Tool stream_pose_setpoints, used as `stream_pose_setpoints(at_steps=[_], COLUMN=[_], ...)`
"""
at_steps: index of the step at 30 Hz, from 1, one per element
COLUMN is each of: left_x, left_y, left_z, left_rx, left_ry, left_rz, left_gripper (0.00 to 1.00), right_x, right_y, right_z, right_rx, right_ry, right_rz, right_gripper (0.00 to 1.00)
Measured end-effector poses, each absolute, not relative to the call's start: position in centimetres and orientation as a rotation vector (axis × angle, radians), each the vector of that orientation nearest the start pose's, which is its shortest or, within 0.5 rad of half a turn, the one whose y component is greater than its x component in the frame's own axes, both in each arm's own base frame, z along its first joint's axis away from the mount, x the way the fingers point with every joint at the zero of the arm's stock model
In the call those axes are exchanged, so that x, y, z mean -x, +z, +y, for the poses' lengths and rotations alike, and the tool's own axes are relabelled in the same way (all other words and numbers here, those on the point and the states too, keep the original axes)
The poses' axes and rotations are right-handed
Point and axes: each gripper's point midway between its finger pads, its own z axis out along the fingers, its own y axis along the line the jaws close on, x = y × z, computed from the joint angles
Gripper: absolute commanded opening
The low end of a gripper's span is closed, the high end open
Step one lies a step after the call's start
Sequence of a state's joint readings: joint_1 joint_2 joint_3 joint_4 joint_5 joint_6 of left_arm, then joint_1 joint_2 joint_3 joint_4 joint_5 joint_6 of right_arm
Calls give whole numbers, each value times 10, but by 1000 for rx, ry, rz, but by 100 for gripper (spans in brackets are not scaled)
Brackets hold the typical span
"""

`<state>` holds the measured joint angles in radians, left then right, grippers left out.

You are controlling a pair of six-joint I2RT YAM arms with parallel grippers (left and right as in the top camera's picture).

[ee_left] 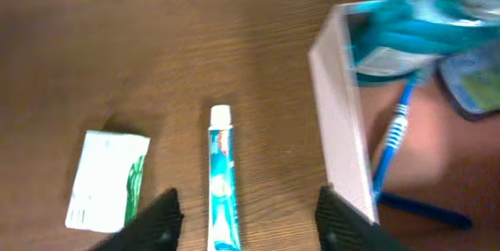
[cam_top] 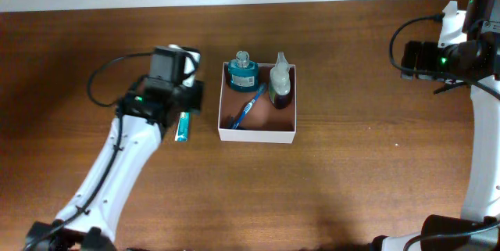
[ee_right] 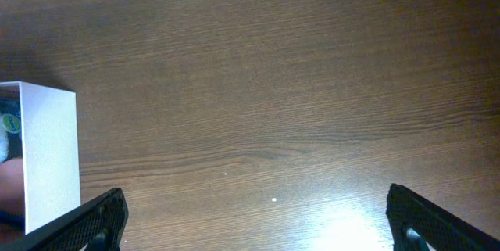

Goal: Pack container
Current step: 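Release the toothbrush and withdraw the left gripper to the toothpaste, then grasp the Colgate toothpaste tube with the left gripper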

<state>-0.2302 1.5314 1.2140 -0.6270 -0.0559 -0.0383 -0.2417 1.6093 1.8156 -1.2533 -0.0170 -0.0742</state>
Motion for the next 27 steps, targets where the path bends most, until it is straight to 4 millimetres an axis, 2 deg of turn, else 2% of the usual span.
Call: stream_pose_setpoints(at_steps=[2,3,4,12,17,23,27], left_x=[-399,-400,-401,-404,-406,-407,-406], left_y=[150,145,139,80,53,28,13], left_z=[-75,-72,-71,-77,-78,-78,-78], left_rx=[-173,-157,-148,-155,-155,-157,-159], left_ry=[-46,-51,-56,-93,-95,-90,-85], left_rz=[2531,2546,2562,2702,2753,2795,2822], left_gripper=[87,96,99,98,97,91,70], right_x=[-370,-370,-370,-370,-370,-370,-370], right_y=[273,273,273,273,273,273,273], right_z=[-88,-88,-88,-88,-88,-88,-88], right_rx=[-214,-214,-214,-213,-214,-213,-214], right_ry=[-88,-88,-88,-89,-88,-89,-88], right_rz=[2612,2611,2612,2612,2612,2612,2612], right_gripper=[98,99,98,99,99,98,99])
